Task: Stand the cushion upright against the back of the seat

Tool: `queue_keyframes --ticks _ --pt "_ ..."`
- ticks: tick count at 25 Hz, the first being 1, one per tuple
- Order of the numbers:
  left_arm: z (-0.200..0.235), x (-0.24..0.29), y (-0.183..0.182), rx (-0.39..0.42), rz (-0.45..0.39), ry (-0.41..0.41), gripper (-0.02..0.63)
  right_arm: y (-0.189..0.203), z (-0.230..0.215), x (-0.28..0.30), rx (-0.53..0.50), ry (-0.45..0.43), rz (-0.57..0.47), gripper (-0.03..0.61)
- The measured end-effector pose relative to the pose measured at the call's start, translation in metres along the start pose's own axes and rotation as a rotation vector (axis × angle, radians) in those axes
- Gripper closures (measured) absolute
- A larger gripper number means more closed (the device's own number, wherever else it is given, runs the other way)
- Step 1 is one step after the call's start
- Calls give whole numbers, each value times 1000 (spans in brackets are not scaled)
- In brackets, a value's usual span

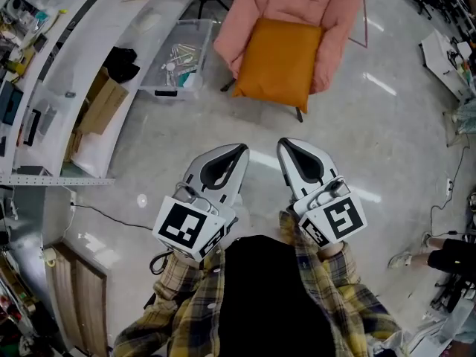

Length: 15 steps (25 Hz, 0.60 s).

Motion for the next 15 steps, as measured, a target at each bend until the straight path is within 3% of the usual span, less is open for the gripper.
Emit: queue_keyframes --ticks 8,15 --pt "51 11 0 -25 70 73 609 12 -8 34 22 124 69 560" --pt "65 40 -1 -41 102 114 609 18 -25 55 91 136 64 560"
Point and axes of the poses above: the fingertips, and each gripper's own axes: x forward along the fingers, z to its left, y out of its underside, the point moved 1 cm from there along -x, backward along the fingers, and after that the axes turned 12 degrees about -x, right-handed, at the moved point
